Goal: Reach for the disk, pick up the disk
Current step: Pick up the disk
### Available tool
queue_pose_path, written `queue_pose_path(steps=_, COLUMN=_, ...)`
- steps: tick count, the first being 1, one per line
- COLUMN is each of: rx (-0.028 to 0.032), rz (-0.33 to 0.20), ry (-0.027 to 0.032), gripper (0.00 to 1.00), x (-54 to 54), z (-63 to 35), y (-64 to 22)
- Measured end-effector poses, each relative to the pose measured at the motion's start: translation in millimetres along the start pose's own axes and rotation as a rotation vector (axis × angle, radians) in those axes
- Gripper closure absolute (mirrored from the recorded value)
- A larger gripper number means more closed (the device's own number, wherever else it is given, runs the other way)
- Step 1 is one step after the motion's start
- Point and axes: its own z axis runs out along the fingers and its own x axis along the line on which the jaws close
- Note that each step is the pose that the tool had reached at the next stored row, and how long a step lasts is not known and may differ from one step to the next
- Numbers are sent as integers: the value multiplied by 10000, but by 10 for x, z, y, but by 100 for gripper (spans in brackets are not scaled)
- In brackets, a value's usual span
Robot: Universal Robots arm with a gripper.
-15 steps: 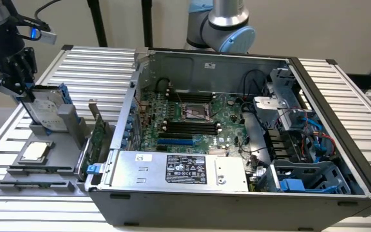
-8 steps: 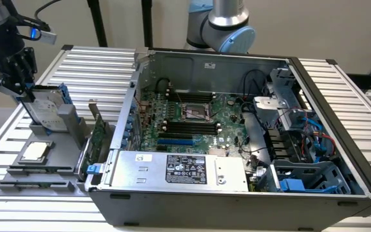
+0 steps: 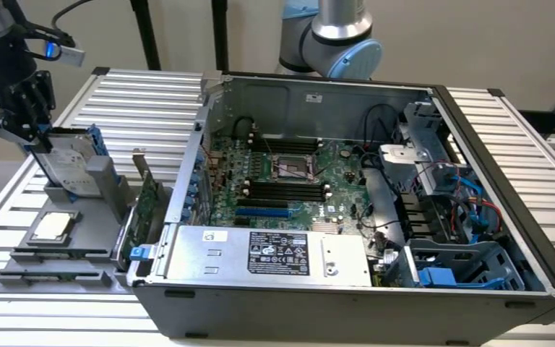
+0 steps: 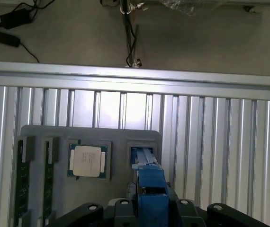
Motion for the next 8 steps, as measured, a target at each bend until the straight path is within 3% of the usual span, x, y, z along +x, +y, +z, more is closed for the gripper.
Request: queue_pose_path(steps=8, rx=1, rz=-1, ry=0, gripper=67, x=0, z=0, y=0)
